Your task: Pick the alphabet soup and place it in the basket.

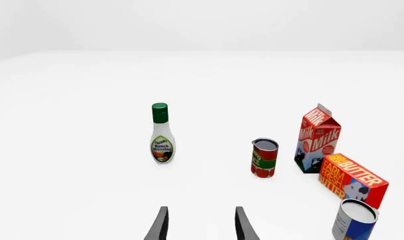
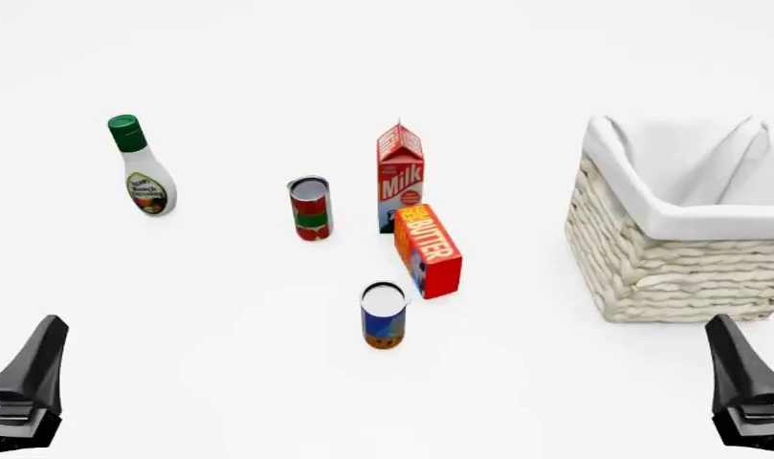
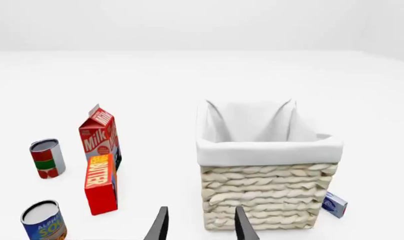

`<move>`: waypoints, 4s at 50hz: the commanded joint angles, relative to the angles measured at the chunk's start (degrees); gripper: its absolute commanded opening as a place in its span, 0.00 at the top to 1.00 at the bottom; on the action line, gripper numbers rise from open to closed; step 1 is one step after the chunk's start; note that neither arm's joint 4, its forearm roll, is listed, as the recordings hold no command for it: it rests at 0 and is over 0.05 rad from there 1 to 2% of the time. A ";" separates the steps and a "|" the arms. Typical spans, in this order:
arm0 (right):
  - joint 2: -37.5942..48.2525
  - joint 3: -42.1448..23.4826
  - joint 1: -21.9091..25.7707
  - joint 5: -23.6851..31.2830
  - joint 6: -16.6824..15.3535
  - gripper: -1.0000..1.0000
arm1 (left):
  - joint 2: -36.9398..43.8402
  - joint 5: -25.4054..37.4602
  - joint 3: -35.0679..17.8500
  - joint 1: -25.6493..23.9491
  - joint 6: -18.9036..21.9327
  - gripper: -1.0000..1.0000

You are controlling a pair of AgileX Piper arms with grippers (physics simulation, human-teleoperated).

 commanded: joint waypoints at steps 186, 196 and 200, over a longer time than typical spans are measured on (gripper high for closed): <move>67.77 -27.28 51.13 -40.80 -7.34 0.00 | 0.00 0.00 0.00 0.00 0.00 0.00; 73.17 -28.48 50.68 -43.15 -6.76 0.00 | 0.00 0.00 0.00 0.00 0.00 0.00; 75.46 -29.06 50.40 -44.02 -6.58 0.00 | 0.00 0.00 0.00 0.00 0.00 0.00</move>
